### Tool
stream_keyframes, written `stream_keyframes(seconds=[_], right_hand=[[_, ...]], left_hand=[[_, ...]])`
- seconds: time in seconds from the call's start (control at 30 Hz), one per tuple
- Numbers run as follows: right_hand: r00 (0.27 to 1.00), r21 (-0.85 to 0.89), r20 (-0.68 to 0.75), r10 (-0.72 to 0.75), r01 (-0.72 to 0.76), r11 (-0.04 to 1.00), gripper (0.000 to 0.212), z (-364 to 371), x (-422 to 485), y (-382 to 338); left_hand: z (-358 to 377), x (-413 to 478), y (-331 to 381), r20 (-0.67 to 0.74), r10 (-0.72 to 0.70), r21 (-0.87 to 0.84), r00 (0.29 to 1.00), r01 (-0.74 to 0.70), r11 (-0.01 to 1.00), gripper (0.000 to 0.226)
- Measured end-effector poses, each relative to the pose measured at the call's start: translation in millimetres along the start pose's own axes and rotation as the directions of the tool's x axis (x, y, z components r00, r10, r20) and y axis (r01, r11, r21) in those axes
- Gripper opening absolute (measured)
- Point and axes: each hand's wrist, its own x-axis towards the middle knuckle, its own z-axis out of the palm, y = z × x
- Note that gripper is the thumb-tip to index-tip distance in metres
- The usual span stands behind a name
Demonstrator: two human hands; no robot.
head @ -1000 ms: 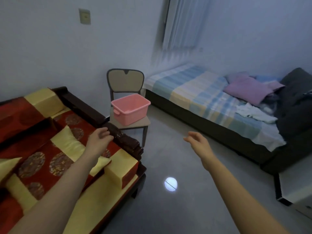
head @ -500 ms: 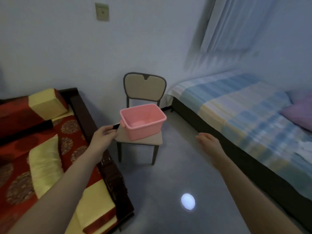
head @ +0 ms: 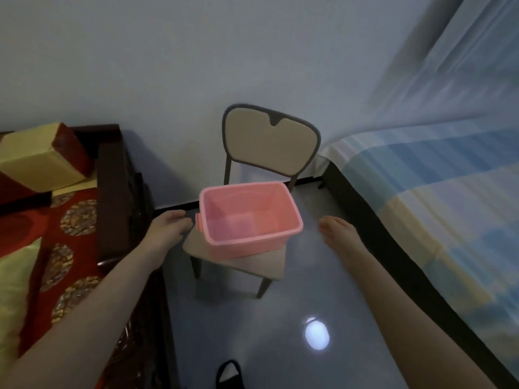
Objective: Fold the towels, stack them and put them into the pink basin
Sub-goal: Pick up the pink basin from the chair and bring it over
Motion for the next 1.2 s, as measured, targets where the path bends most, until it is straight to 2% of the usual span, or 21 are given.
stream_keyframes(seconds=[0.07,0.17,0.27,0.43,0.53,0.63,0.7,0.83,0.97,1.1,1.2], right_hand=[[0.999,-0.030,0.022,0.032,-0.031,0.999,0.015,12,40,-5],[0.994,-0.077,0.078,0.072,-0.066,0.995,0.010,25,94,-5],[0.989,-0.112,0.111,0.094,-0.082,0.990,0.011,36,148,-6],[0.978,-0.153,0.131,0.162,-0.141,0.978,0.013,50,243,-3],[0.971,-0.153,0.114,0.212,-0.194,0.969,0.011,60,299,3],[0.957,-0.158,0.077,0.280,-0.266,0.951,0.015,70,344,11],[0.943,-0.181,0.085,0.323,-0.304,0.935,0.013,76,365,17],[0.912,-0.246,0.100,0.398,-0.365,0.898,0.016,82,388,27],[0.890,-0.250,0.138,0.435,-0.394,0.884,0.023,86,395,31],[0.885,-0.283,0.180,0.429,-0.371,0.884,0.012,81,398,26],[0.884,-0.281,0.254,0.393,-0.322,0.904,0.016,71,391,8]], left_hand=[[19,38,-2,-0.013,-0.056,-0.026,0.998,0.056,0.998,0.043],[45,90,-7,0.034,-0.157,-0.071,0.987,0.159,0.985,0.025],[64,139,-18,0.030,-0.216,-0.067,0.976,0.218,0.974,0.036],[78,198,-41,-0.123,-0.278,-0.044,0.953,0.274,0.961,0.033],[79,231,-59,-0.277,-0.312,-0.025,0.909,0.318,0.948,0.017],[84,254,-69,-0.340,-0.369,-0.027,0.865,0.383,0.923,0.012],[87,264,-70,-0.331,-0.416,-0.062,0.847,0.421,0.905,0.013],[93,281,-74,-0.354,-0.488,-0.141,0.798,0.470,0.871,0.030],[97,283,-72,-0.274,-0.566,-0.166,0.777,0.542,0.824,0.036],[91,277,-69,-0.243,-0.561,-0.108,0.791,0.553,0.826,0.025],[79,261,-55,-0.219,-0.494,-0.078,0.841,0.490,0.869,0.023]])
